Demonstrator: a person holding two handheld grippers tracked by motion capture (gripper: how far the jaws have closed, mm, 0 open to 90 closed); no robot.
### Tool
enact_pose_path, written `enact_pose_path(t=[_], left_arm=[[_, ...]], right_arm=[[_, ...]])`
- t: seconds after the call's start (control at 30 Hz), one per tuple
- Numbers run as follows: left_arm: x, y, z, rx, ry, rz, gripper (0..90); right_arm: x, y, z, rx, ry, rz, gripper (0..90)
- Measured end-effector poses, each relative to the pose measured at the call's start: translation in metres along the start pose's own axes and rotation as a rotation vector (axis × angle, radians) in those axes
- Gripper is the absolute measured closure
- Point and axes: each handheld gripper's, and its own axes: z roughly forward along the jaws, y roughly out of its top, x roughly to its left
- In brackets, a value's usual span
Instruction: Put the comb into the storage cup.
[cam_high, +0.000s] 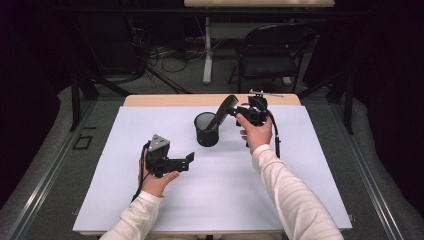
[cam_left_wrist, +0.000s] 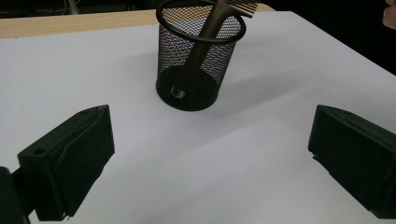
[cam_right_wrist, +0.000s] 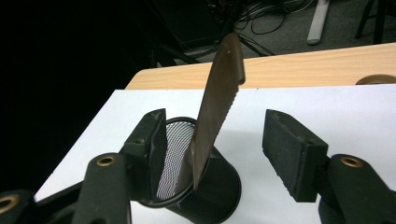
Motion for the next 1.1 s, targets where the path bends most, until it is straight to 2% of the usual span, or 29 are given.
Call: enact_pose_path(t=[0.17, 0.27, 0.73, 0.77, 0.9, 1.1], left_arm=[[0.0, 0.0, 0.0, -0.003, 0.0, -0.003, 0.6], [0.0, 0.0, -0.001, -0.004, -0.001, -0.003, 0.6], [0.002, 0.001, -0.003, -0.007, -0.003, -0.005, 0.6], [0.002, 0.002, -0.003, -0.007, 0.0, -0.007, 0.6], [0.003, 0.002, -0.004, -0.009, -0.002, -0.01, 0.6], [0.003, 0.003, -0.005, -0.009, -0.005, -0.006, 0.6]], right_arm=[[0.0, -0.003, -0.003, -0.007, -0.013, 0.002, 37.0], [-0.001, -0.006, -0.004, -0.013, -0.058, -0.041, 28.5], [0.003, -0.008, -0.014, -0.011, -0.066, -0.12, 16.4], [0.006, -0.009, -0.014, 0.006, -0.094, -0.131, 15.1], [0.009, -0.011, -0.014, 0.045, -0.111, -0.161, 13.9], [0.014, -0.013, -0.018, 0.054, -0.083, -0.194, 10.3]])
